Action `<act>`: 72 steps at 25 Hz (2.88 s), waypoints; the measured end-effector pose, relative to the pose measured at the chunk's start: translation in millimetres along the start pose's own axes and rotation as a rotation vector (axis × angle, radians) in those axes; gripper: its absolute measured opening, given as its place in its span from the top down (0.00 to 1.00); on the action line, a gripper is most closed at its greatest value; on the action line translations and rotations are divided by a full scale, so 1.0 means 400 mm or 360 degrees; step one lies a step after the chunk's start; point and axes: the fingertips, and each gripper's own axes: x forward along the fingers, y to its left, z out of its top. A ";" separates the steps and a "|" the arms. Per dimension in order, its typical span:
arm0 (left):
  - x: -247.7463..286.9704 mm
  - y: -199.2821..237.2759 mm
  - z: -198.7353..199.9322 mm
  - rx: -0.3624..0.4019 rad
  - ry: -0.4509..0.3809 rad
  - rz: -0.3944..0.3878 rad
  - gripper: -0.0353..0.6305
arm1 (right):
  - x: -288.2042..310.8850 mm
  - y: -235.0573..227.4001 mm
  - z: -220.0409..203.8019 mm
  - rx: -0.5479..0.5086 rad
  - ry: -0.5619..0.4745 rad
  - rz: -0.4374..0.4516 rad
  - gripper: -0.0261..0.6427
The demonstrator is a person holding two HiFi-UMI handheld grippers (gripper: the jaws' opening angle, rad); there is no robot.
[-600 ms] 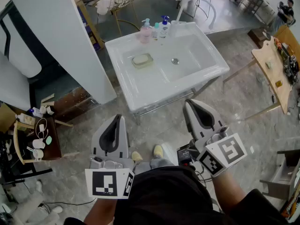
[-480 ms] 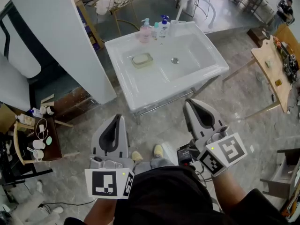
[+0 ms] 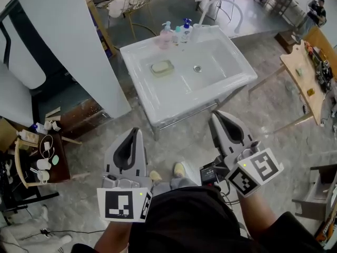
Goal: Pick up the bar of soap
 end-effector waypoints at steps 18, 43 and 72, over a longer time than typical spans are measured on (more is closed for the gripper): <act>-0.035 0.059 -0.007 0.0017 -0.0008 -0.0044 0.94 | 0.034 0.088 -0.027 -0.0042 0.0040 0.0074 0.95; 0.430 0.127 0.001 0.0058 0.0105 -0.0028 0.94 | 0.400 -0.220 0.059 -0.0074 0.0011 0.0089 0.95; 0.776 0.157 -0.045 0.0132 0.0348 -0.0005 0.94 | 0.660 -0.482 0.050 0.0022 0.0181 0.0224 0.95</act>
